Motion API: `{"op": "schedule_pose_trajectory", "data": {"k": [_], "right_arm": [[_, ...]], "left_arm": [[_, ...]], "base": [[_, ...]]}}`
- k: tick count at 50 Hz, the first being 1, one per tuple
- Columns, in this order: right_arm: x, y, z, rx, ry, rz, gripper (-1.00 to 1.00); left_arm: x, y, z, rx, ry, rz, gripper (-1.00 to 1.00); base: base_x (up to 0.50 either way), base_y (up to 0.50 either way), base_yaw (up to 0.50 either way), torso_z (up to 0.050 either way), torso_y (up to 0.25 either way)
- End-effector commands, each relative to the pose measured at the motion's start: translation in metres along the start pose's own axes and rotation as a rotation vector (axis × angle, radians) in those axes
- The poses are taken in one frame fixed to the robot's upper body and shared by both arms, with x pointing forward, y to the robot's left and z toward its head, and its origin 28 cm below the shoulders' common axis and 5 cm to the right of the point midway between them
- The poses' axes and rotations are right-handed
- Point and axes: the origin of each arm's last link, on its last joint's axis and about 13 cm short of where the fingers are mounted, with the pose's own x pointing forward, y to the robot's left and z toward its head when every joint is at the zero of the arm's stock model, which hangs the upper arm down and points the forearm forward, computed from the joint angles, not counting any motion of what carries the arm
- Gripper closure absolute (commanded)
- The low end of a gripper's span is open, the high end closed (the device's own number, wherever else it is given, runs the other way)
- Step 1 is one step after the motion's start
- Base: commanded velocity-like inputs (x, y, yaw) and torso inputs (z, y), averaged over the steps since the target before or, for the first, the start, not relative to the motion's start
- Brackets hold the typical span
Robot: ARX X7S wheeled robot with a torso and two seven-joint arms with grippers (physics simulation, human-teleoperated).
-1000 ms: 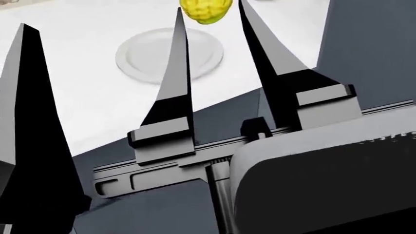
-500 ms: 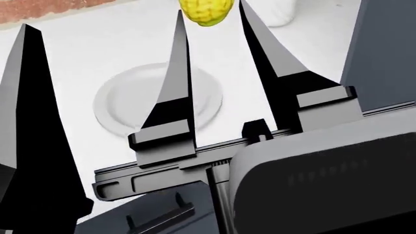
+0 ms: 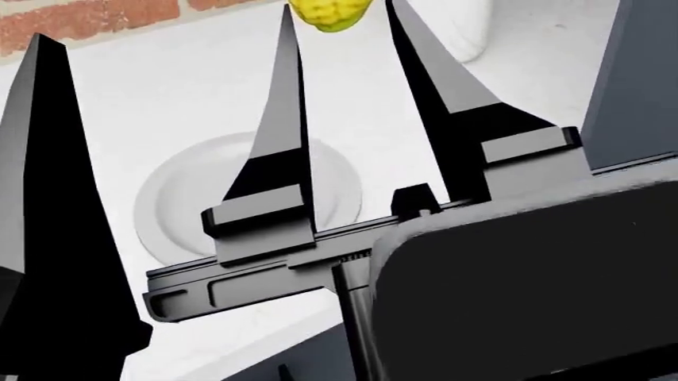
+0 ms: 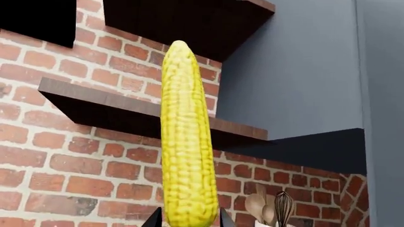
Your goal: Pick the corn from the oven and place it on the plate on the counter.
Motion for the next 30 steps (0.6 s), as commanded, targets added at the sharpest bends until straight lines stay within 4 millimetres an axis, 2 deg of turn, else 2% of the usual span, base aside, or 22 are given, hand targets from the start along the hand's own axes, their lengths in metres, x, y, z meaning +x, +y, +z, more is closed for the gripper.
{"op": "schedule_pose_trajectory", "data": {"k": [1, 5, 7, 15, 30], "right_arm": [[0.008, -0.001, 0.002, -0.011, 0.079, 0.043, 1.0], [0.013, -0.001, 0.002, -0.018, 0.113, 0.068, 1.0], [0.022, -0.002, 0.001, 0.017, 0.185, 0.082, 1.0], [0.031, -0.004, -0.002, 0.083, 0.345, 0.101, 1.0], [0.025, 0.0, -0.026, 0.155, 0.586, 0.19, 1.0]], "left_arm": [[0.002, -0.002, 0.003, -0.003, -0.011, -0.005, -1.0], [0.003, -0.002, 0.003, -0.006, -0.015, -0.004, -1.0], [0.003, -0.003, 0.004, -0.009, -0.016, -0.007, -1.0], [0.004, -0.004, 0.005, -0.011, -0.025, -0.004, -1.0], [0.012, -0.001, 0.013, 0.035, -0.071, 0.002, -1.0]], "base": [[0.0, 0.0, 0.0, 0.0, 0.0], [0.0, 0.0, 0.0, 0.0, 0.0], [0.0, 0.0, 0.0, 0.0, 0.0], [0.0, 0.0, 0.0, 0.0, 0.0], [0.0, 0.0, 0.0, 0.0, 0.0]]}}
